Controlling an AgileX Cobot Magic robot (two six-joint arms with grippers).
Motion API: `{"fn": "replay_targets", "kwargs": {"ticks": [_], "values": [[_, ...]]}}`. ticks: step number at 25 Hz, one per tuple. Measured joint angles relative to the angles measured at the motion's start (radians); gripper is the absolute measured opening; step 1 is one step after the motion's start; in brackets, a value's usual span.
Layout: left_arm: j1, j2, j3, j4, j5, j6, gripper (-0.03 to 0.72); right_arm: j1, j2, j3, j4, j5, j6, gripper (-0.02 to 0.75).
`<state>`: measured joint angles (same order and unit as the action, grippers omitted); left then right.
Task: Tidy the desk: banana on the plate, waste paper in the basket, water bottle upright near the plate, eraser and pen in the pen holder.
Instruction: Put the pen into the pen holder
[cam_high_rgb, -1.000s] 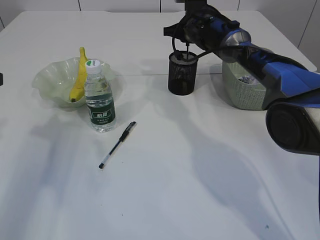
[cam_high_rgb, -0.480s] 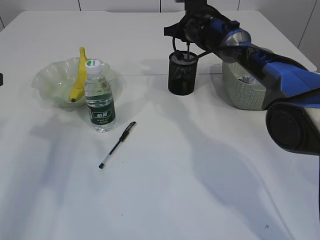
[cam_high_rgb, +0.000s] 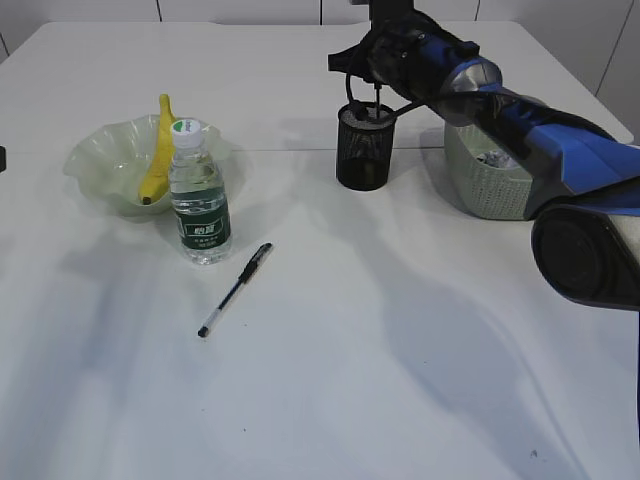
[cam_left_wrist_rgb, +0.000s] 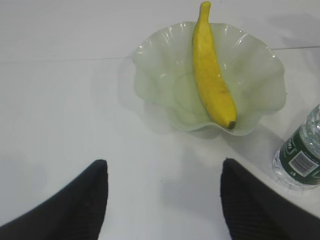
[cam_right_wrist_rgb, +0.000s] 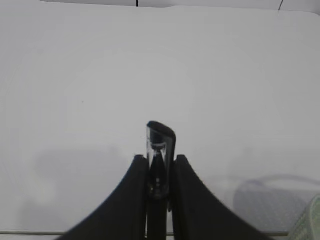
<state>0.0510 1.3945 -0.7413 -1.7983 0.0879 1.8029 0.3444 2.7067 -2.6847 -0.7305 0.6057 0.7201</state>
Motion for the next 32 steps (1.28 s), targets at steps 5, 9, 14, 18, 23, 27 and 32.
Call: {"fn": "replay_targets", "kwargs": {"ticks": [5, 9, 14, 18, 23, 27, 32], "values": [[0.0, 0.0, 0.0, 0.0, 0.0, 0.0, 0.496, 0.0, 0.004, 0.0, -0.042, -0.001, 0.0, 0.075], [0.0, 0.0, 0.0, 0.0, 0.0, 0.0, 0.496, 0.0, 0.015, 0.0, -0.054, -0.004, 0.0, 0.078], [0.0, 0.0, 0.0, 0.001, 0.0, 0.0, 0.496, 0.0, 0.03, 0.0, -0.028, -0.004, 0.0, 0.118], [0.0, 0.0, 0.0, 0.001, 0.002, 0.0, 0.496, 0.0, 0.03, 0.0, -0.018, -0.005, 0.0, 0.164], [0.0, 0.0, 0.0, 0.001, 0.002, 0.0, 0.496, 0.0, 0.03, 0.0, 0.014, -0.005, 0.0, 0.237], [0.0, 0.0, 0.0, 0.001, 0.002, 0.0, 0.496, 0.0, 0.03, 0.0, 0.019, -0.005, 0.0, 0.254], [0.0, 0.0, 0.0, 0.001, 0.002, 0.0, 0.496, 0.0, 0.018, 0.0, 0.019, 0.016, 0.0, 0.255]]}}
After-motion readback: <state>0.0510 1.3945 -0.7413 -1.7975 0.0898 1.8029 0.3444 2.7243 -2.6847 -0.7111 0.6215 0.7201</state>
